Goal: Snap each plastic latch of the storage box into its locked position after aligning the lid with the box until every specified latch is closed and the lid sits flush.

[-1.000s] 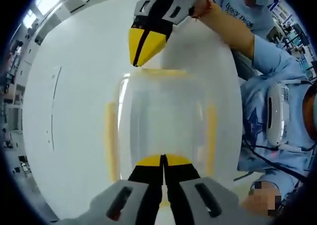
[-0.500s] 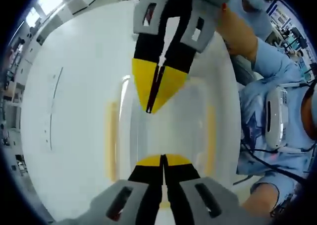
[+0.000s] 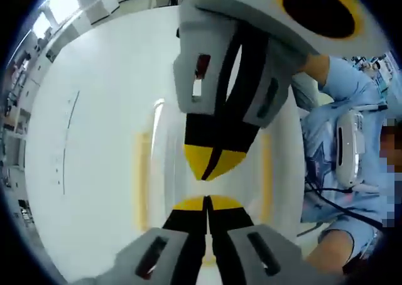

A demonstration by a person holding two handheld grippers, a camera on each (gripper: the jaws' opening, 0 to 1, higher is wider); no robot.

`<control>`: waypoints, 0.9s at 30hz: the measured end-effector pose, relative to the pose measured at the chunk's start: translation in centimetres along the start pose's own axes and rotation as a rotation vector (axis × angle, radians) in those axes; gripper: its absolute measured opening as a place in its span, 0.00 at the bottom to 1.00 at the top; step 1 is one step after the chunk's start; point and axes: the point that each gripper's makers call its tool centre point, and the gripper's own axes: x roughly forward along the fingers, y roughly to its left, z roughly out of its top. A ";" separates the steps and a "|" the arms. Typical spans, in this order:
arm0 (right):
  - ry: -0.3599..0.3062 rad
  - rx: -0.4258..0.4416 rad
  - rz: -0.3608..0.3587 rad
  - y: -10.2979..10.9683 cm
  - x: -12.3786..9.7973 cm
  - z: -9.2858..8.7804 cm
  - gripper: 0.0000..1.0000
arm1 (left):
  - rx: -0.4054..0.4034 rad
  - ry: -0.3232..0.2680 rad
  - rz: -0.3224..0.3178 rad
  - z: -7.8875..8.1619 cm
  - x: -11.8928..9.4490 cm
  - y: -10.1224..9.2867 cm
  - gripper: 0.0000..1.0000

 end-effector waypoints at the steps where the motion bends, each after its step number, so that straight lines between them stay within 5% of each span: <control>1: 0.018 -0.008 -0.003 -0.1 0.0 -0.1 0.00 | 0.002 -0.001 -0.001 0.0 0.0 0.0 0.00; 15: 0.210 -0.112 -0.057 0.1 0.7 -0.3 0.00 | 0.100 -0.140 -0.014 -0.4 0.1 0.4 0.00; 27: 0.249 -0.140 -0.074 0.4 0.5 -0.5 0.00 | 0.070 -0.345 -0.044 -0.6 -0.2 0.1 0.00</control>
